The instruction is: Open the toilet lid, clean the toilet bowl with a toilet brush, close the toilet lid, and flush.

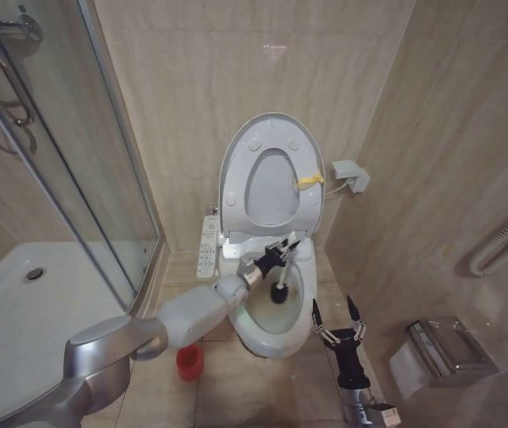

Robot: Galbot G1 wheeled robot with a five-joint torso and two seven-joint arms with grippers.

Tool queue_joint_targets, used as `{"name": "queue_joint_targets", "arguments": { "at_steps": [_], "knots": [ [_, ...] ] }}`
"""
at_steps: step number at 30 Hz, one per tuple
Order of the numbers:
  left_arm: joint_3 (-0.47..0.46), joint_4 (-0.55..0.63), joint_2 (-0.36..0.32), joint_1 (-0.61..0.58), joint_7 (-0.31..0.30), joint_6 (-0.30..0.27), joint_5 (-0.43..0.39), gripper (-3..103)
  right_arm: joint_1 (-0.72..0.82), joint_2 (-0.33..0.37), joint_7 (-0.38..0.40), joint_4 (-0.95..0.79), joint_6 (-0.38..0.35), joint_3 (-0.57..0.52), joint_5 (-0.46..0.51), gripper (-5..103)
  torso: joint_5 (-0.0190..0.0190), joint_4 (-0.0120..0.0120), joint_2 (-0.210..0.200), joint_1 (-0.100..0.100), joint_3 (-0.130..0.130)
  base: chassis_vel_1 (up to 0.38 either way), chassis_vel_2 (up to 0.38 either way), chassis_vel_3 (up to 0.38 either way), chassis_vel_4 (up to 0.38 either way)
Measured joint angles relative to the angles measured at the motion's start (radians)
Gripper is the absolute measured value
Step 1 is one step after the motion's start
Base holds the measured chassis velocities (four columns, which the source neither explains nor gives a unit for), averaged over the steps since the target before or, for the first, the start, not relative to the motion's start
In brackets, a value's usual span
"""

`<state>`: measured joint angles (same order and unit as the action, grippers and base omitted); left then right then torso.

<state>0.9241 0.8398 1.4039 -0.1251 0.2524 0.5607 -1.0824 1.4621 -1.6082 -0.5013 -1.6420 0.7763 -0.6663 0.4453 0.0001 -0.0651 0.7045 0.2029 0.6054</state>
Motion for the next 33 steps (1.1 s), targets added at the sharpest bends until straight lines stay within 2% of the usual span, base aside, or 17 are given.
{"name": "queue_joint_targets", "arguments": {
  "at_steps": [2,5,8,10,12,13,16,18,21,25,33],
  "knots": [
    [0.004,-0.032,-0.004,-0.004,0.019,0.005,0.003,21,0.001,0.0,-0.001,0.001,0.001,0.0,0.0,100,-0.0001,0.0005,0.0,0.0,0.0,0.0,0.0,0.0,0.0],
    [0.02,-0.085,-0.025,-0.024,0.043,0.008,0.022,21,0.0,0.0,-0.002,0.004,0.003,0.002,0.0,100,0.0,0.0026,0.0,0.0,0.0,0.0,0.0,0.0,0.0],
    [0.016,-0.087,-0.024,-0.028,0.048,0.01,0.03,21,-0.003,0.0,-0.003,0.006,0.004,0.004,-0.001,100,0.0,0.0024,0.0,0.0,0.0,0.0,0.0,0.0,0.0],
    [-0.013,-0.072,0.003,-0.027,0.035,0.013,0.029,21,-0.005,0.0,-0.002,0.008,0.005,0.004,-0.001,100,0.0001,0.002,0.0,0.0,0.0,0.0,0.0,0.0,0.0],
    [-0.048,-0.052,0.045,-0.022,0.026,0.018,0.029,21,-0.006,0.0,-0.003,0.008,0.005,0.005,-0.002,100,-0.0001,0.0003,0.0,0.0,0.0,0.0,0.0,0.0,0.0],
    [-0.048,-0.052,0.045,-0.022,0.026,0.018,0.029,21,-0.006,0.0,-0.003,0.008,0.005,0.005,-0.002,100,-0.0001,0.0003,0.0,0.0,0.0,0.0,0.0,0.0,0.0],
    [-0.079,-0.071,0.1,-0.023,0.033,0.026,0.035,21,-0.004,0.0,-0.003,0.001,0.007,0.006,-0.002,100,-0.0001,-0.0004,0.0,0.0,0.0,0.0,0.0,0.0,0.0],
    [-0.082,-0.095,0.107,-0.029,0.043,0.029,0.045,21,-0.003,0.0,-0.004,0.0,0.008,0.006,-0.001,100,0.0,0.0001,0.0,0.0,0.0,0.0,0.0,0.0,0.0],
    [-0.094,-0.2,0.119,-0.062,0.072,0.041,0.094,21,0.0,0.0,-0.006,-0.006,0.01,0.011,-0.001,100,0.0001,0.0018,0.0,0.0,0.0,0.0,0.0,0.0,0.0],
    [-0.109,-0.247,0.129,-0.076,0.077,0.043,0.119,21,0.005,0.0,-0.009,-0.011,0.013,0.015,0.001,100,0.0,0.0019,0.0,0.0,0.0,0.0,0.0,0.0,0.0],
    [-0.124,-0.133,0.135,-0.054,0.04,0.04,0.106,21,0.014,0.0,-0.009,-0.024,0.014,0.013,0.005,100,-0.0002,0.0006,0.0,0.0,0.0,0.0,0.0,0.0,0.0]
  ]
}}
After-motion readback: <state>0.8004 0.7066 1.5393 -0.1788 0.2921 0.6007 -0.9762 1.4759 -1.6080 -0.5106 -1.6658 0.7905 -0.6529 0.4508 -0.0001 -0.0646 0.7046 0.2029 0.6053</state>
